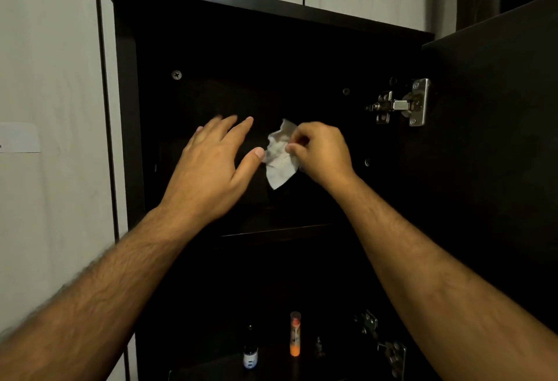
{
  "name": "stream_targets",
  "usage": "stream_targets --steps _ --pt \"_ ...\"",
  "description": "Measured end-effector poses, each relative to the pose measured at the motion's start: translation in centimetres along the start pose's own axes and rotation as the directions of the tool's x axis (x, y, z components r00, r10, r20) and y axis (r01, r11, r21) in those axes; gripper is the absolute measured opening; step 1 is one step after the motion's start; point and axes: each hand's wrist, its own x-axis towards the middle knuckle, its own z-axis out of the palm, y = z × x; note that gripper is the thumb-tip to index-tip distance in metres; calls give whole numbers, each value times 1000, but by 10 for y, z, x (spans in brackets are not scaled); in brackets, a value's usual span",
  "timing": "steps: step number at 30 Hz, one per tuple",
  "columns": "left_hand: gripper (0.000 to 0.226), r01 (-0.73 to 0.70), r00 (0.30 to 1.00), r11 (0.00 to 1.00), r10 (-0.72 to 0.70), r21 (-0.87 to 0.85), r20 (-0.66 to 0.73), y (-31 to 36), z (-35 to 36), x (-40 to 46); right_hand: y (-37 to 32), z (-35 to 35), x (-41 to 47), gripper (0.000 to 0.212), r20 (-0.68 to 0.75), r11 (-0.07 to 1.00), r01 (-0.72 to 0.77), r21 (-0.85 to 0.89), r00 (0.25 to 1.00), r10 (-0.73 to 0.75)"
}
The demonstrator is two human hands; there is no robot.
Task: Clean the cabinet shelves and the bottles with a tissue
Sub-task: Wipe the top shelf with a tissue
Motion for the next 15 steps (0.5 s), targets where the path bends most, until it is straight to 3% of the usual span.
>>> stream_targets --steps 3,6,8,10,12,15 --pt "58 6 1000 1000 -6 -6 12 -4 -3 -5 1 3 -25 12 210 989 100 -108 975 -75" --pt "59 27 999 1000 -28 10 25 -6 -6 -7 25 -5 -28 14 337 991 -65 -114 936 100" --pt "58 38 999 999 -39 4 24 -7 -7 -8 36 -13 -21 16 271 976 -218 -1 939 211" --pt "58 39 999 999 -39 3 16 -6 -8 -9 42 -20 -8 17 47 957 -273 97 962 270" --pt "57 38 999 999 -38 9 7 -5 -7 -10 35 -24 5 15 -110 957 -257 136 956 272" --pt "56 45 999 999 -45 21 -5 -3 -4 -10 14 -14 14 18 -103 993 -110 49 988 115"
